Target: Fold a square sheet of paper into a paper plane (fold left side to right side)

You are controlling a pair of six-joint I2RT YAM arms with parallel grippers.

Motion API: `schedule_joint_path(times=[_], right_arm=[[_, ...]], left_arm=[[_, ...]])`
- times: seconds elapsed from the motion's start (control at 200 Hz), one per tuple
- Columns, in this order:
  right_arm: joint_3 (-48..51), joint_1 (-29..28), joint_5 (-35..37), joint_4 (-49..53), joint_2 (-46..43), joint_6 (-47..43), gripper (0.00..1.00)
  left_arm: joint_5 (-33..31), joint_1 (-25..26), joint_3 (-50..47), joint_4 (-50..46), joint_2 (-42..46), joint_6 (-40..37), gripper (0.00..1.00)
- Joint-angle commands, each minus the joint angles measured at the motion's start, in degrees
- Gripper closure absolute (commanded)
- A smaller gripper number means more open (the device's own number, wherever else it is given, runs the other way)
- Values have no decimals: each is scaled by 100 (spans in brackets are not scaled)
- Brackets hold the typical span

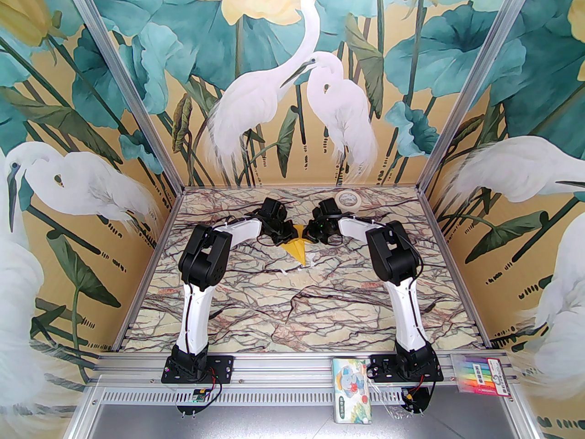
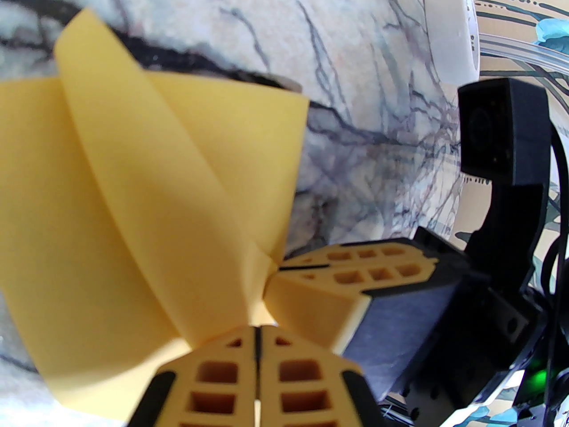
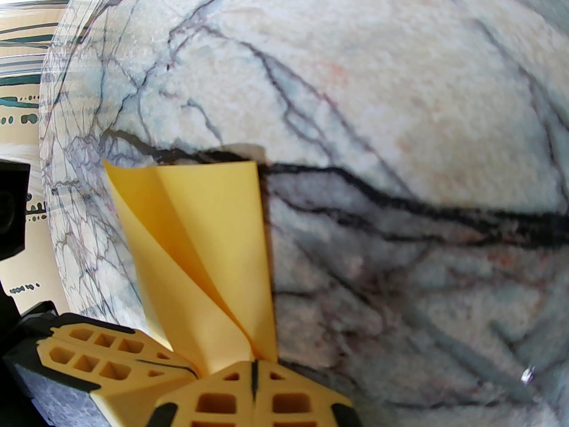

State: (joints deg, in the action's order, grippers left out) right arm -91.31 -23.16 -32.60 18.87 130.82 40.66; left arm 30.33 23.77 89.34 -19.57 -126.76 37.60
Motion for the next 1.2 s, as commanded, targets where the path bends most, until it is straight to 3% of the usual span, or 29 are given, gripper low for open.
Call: schedule_joint_path(times=[0.0,0.885,1.045,1.195], right_arm=[[50,-37,213,152,119,-20,100],[17,-49,234,193,4,-54,100],[24,-48,501,397,-352,-188,84],[449,-55,591,207,-894,-193,83]], left_arm=[[-219,-46,25,-179,-39,-157,94],[-314,-30,173,-521,-371,-95,94],[-316,-29,167,-511,-376,-96,94],[-317,-15,146,-498,-361,-104,94]])
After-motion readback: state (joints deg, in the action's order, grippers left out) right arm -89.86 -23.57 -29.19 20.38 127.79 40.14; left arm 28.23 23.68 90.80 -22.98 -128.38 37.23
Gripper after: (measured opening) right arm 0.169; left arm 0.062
